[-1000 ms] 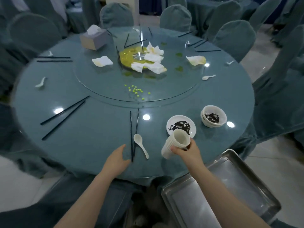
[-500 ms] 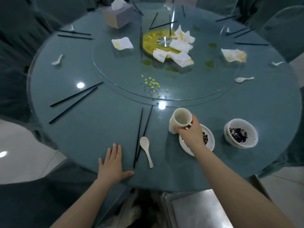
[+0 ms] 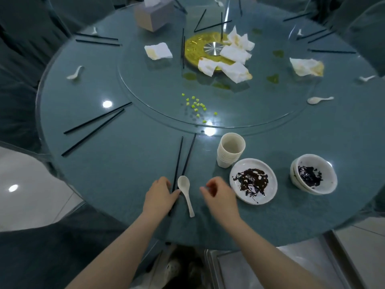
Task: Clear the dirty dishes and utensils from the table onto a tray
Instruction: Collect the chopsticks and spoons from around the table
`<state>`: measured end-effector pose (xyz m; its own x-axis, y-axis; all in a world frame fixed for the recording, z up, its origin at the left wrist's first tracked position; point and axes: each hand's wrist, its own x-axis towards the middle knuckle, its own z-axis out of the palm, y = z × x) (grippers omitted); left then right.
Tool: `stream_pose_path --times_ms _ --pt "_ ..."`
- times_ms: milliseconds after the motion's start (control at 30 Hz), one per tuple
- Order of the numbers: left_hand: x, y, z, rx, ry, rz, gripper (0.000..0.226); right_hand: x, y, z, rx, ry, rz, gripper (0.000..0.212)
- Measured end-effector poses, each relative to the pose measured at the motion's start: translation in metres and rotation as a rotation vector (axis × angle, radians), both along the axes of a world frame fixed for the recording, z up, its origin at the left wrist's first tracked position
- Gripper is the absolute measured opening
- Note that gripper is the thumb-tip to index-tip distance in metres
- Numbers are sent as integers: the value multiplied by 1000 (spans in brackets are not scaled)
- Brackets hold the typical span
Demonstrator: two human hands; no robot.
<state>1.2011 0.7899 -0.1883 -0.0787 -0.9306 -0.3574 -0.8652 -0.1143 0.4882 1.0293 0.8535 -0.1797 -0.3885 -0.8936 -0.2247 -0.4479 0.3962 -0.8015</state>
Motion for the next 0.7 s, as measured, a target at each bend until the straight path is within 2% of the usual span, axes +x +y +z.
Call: stream_pose_path --times_ms 100,200,333,467,600,700 --pt "-8 -2 -5 15 -40 2 31 20 -7 -14 206 27 91 23" --pt "-4 -1 -7 16 -61 11 23 26 -14 -18 302 108 119 21" --pt "1 2 1 29 -126 -57 20 27 -16 -17 302 185 119 6" --pt "11 12 5 89 -194 -57 18 33 -15 -17 293 228 128 24" --pt "30 15 10 146 -251 -83 30 36 -17 -21 328 292 160 19" --pt "47 16 16 180 -155 -46 33 37 -17 -17 320 234 125 16"
